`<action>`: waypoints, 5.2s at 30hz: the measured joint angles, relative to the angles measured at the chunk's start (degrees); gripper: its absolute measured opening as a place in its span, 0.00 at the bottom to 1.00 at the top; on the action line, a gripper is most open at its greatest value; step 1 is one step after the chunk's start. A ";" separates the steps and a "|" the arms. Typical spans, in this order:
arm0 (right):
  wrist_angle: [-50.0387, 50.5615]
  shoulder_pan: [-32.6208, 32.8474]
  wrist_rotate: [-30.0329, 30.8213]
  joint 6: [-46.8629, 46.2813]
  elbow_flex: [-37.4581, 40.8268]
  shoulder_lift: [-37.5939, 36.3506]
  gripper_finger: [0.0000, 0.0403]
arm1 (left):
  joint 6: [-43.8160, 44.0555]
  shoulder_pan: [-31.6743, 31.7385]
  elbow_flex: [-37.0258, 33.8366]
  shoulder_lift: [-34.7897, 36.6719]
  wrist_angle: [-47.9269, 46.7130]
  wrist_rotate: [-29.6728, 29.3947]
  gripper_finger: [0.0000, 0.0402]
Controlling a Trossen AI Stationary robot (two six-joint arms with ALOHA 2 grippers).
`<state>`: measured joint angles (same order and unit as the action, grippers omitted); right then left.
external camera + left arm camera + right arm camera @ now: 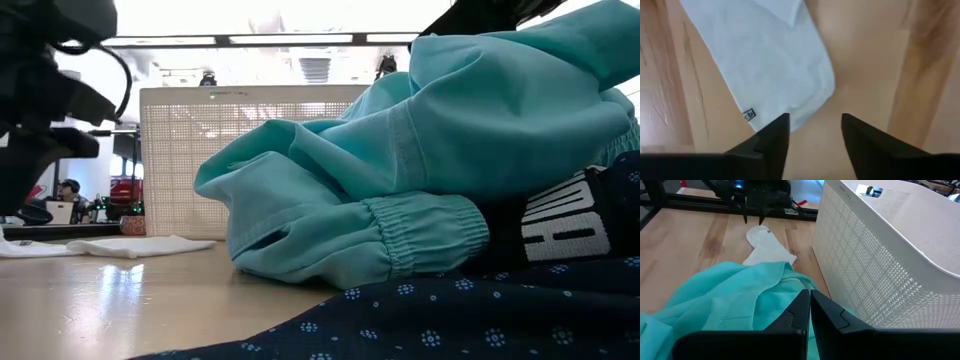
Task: Sort clothes
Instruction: Put the white sock into the bin, then put the shorts into the bin
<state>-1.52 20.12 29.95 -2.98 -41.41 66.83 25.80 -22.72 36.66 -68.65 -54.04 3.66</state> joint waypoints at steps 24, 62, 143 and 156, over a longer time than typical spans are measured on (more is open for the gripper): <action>-0.02 0.00 -0.02 0.00 0.00 0.00 0.00 | -3.16 -0.02 -1.39 -7.67 5.88 3.68 0.03; -0.50 -0.02 -0.02 0.02 0.00 0.00 0.00 | -44.39 15.33 53.58 0.92 9.60 -38.49 0.00; -3.93 0.37 -0.13 -4.37 -0.04 5.77 0.00 | -44.50 54.23 54.39 -27.10 5.79 4.17 0.59; -3.99 0.37 -0.11 -4.50 -0.09 5.77 0.00 | -46.93 51.29 54.39 -7.75 8.80 20.08 0.36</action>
<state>-5.52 20.49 29.85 -7.48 -41.50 72.60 -21.12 28.56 91.05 -76.40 -45.24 23.74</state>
